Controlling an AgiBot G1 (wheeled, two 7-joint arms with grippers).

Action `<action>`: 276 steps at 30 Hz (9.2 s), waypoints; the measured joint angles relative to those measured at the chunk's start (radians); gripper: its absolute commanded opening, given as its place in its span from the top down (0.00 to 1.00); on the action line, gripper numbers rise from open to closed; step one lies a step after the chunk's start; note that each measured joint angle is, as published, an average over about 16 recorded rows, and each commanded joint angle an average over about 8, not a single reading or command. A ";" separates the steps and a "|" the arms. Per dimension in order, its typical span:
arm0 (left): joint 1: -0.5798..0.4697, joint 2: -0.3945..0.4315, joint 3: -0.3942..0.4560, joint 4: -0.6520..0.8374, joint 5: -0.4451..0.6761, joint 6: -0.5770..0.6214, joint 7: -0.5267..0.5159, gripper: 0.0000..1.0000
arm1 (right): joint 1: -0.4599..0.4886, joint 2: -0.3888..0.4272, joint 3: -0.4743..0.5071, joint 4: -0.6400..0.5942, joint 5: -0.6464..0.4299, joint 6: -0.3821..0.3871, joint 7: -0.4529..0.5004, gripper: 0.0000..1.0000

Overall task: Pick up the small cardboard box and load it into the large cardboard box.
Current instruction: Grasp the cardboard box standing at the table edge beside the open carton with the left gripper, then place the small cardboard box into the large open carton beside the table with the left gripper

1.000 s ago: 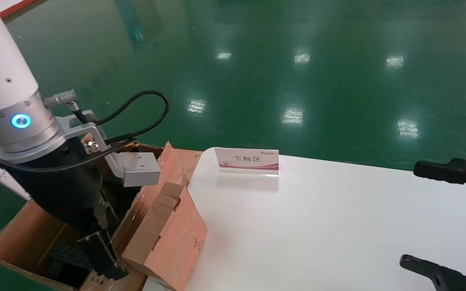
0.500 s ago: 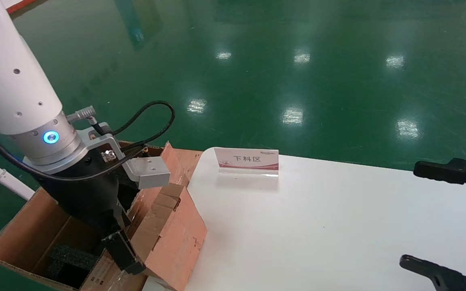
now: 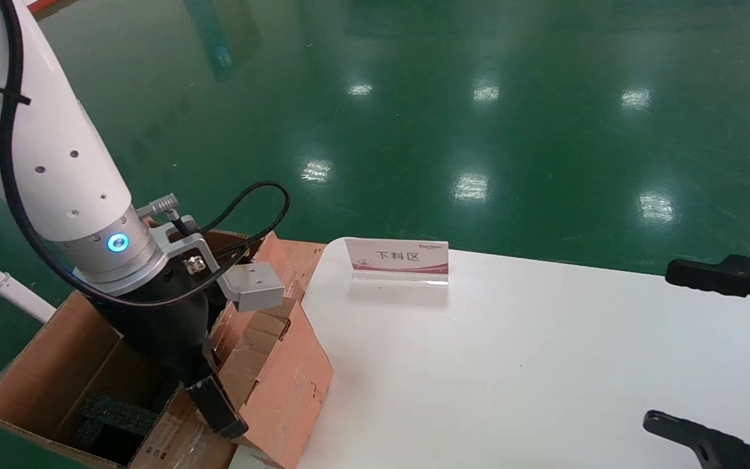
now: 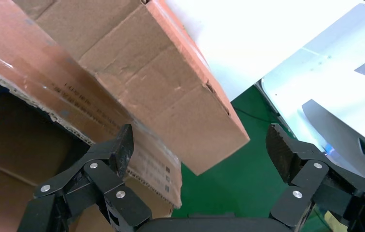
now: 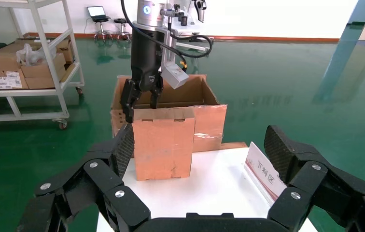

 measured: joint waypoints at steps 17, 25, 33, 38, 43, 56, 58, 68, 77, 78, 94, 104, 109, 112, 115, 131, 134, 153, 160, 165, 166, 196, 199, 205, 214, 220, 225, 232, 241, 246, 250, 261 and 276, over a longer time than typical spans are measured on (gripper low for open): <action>0.057 0.015 0.012 0.000 0.032 -0.068 -0.025 0.00 | 0.000 0.000 -0.001 0.000 0.001 0.000 -0.001 0.00; 0.071 0.027 0.021 -0.002 0.047 -0.077 -0.036 0.00 | 0.000 0.001 -0.002 0.000 0.001 0.001 -0.001 0.00; 0.079 0.031 0.023 -0.004 0.050 -0.081 -0.037 0.00 | 0.000 0.001 -0.002 0.000 0.001 0.001 -0.001 0.00; 0.080 0.032 0.023 -0.004 0.050 -0.082 -0.037 0.57 | 0.000 0.001 -0.002 0.000 0.001 0.001 -0.001 0.40; 0.079 0.032 0.022 -0.004 0.050 -0.081 -0.037 1.00 | 0.000 0.001 -0.002 0.000 0.001 0.001 -0.001 1.00; 0.077 0.031 0.022 -0.003 0.050 -0.079 -0.037 1.00 | 0.000 0.001 -0.002 0.000 0.001 0.001 -0.001 1.00; 0.077 0.031 0.022 -0.003 0.050 -0.079 -0.037 1.00 | 0.000 0.001 -0.002 0.000 0.001 0.001 -0.001 1.00; 0.077 0.030 0.022 -0.003 0.051 -0.079 -0.037 1.00 | 0.000 0.001 -0.002 0.000 0.001 0.001 -0.001 1.00; 0.064 0.028 0.015 0.004 0.046 -0.075 -0.028 1.00 | 0.000 0.001 -0.002 0.000 0.001 0.001 -0.001 1.00; 0.058 0.025 0.012 0.006 0.043 -0.074 -0.025 1.00 | 0.000 0.001 -0.002 -0.001 0.001 0.001 -0.001 1.00; -0.219 -0.057 -0.096 0.151 0.001 0.005 0.092 1.00 | 0.001 0.001 -0.003 -0.001 0.002 0.001 -0.002 1.00; -0.351 -0.070 -0.113 0.363 0.039 0.147 0.183 1.00 | 0.001 0.001 -0.003 -0.001 0.002 0.001 -0.002 0.62; -0.370 -0.068 -0.075 0.438 0.063 0.203 0.217 1.00 | 0.001 0.001 -0.004 -0.001 0.003 0.001 -0.002 0.00; -0.374 -0.068 -0.038 0.465 0.072 0.224 0.232 1.00 | 0.001 0.001 -0.004 -0.001 0.003 0.001 -0.002 0.00; -0.377 -0.072 0.008 0.480 0.076 0.230 0.244 1.00 | 0.001 0.001 -0.004 -0.001 0.003 0.001 -0.002 0.00; -0.356 -0.106 0.235 0.477 0.051 0.211 0.255 1.00 | 0.001 0.002 -0.005 -0.001 0.004 0.002 -0.003 0.00; -0.344 -0.118 0.260 0.467 0.053 0.198 0.247 1.00 | 0.001 0.002 -0.005 -0.001 0.004 0.002 -0.003 0.00; -0.264 -0.209 0.303 0.359 0.063 0.069 0.143 1.00 | 0.002 0.002 -0.006 -0.001 0.004 0.002 -0.003 0.00; -0.240 -0.223 0.310 0.347 0.069 0.038 0.119 1.00 | 0.002 0.003 -0.007 -0.001 0.005 0.003 -0.004 0.00; -0.223 -0.227 0.316 0.351 0.077 0.026 0.111 1.00 | 0.002 0.003 -0.007 -0.001 0.005 0.003 -0.004 0.00; -0.220 -0.227 0.318 0.352 0.079 0.024 0.109 1.00 | 0.002 0.003 -0.007 -0.001 0.005 0.003 -0.004 0.00; -0.107 -0.206 0.339 0.408 0.139 -0.084 0.082 1.00 | 0.002 0.003 -0.009 -0.001 0.006 0.003 -0.005 0.00; -0.094 -0.202 0.339 0.414 0.140 -0.093 0.082 1.00 | 0.002 0.003 -0.009 -0.001 0.006 0.003 -0.005 0.00; -0.071 -0.195 0.338 0.427 0.142 -0.110 0.082 1.00 | 0.002 0.004 -0.009 -0.001 0.006 0.004 -0.005 0.00; -0.035 -0.185 0.336 0.445 0.141 -0.134 0.079 1.00 | 0.002 0.004 -0.010 -0.001 0.007 0.004 -0.005 0.00; -0.014 -0.175 0.330 0.462 0.137 -0.150 0.078 1.00 | 0.003 0.004 -0.010 -0.001 0.007 0.004 -0.005 0.00; -0.001 -0.164 0.324 0.482 0.132 -0.163 0.080 1.00 | 0.003 0.004 -0.010 -0.001 0.007 0.004 -0.005 0.00; 0.020 -0.151 0.312 0.516 0.123 -0.182 0.088 1.00 | 0.003 0.004 -0.011 -0.001 0.007 0.004 -0.006 0.00; 0.075 -0.140 0.305 0.557 0.111 -0.213 0.094 1.00 | 0.003 0.004 -0.011 -0.001 0.008 0.004 -0.006 0.00; 0.117 -0.137 0.305 0.579 0.107 -0.230 0.094 1.00 | 0.003 0.005 -0.011 -0.001 0.008 0.005 -0.006 0.00; 0.150 -0.134 0.305 0.600 0.102 -0.238 0.095 1.00 | 0.003 0.005 -0.012 -0.001 0.008 0.005 -0.006 0.00; 0.223 -0.119 0.304 0.661 0.084 -0.231 0.098 0.75 | 0.003 0.005 -0.012 -0.001 0.008 0.005 -0.006 0.00; 0.253 -0.106 0.304 0.691 0.075 -0.217 0.097 0.00 | 0.003 0.005 -0.012 -0.002 0.009 0.005 -0.007 0.00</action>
